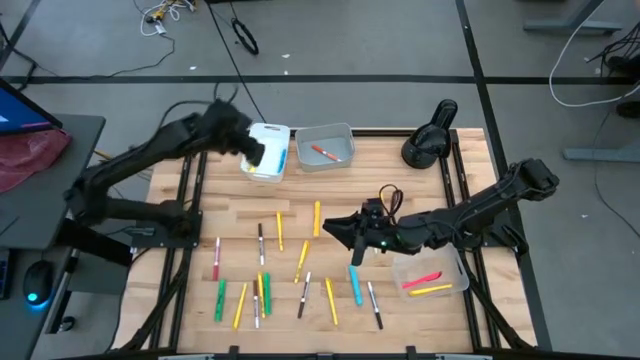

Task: Pick & Place Markers
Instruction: Put the brown marker pen into the gray bin

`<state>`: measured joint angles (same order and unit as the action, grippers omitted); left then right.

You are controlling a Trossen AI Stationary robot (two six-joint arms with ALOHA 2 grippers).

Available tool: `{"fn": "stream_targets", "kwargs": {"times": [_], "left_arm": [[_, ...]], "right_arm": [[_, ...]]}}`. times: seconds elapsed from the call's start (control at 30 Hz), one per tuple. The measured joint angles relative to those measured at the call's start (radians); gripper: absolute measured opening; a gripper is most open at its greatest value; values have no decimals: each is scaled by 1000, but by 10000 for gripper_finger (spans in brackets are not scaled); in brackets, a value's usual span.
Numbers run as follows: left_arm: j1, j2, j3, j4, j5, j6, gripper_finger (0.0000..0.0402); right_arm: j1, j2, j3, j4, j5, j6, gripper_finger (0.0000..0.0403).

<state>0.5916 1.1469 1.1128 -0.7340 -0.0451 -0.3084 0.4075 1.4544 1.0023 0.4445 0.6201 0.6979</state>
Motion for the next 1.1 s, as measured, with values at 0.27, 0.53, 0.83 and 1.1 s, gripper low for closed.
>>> {"fn": "stream_targets", "kwargs": {"times": [0.27,0.53,0.83,1.1], "left_arm": [[-240,-279,-164,1,-27,-217,177],[-479,-393,-305,37,-183,-445,177],[-638,-386,-398,236,-273,-493,177],[-670,-348,-435,346,-276,-508,177]], "right_arm": [[-92,2,48,-343,-94,44,101],[-160,23,326,-1051,-169,59,127],[-191,40,330,-1500,-332,429,203],[-220,71,111,-1423,-508,644,230]]}}
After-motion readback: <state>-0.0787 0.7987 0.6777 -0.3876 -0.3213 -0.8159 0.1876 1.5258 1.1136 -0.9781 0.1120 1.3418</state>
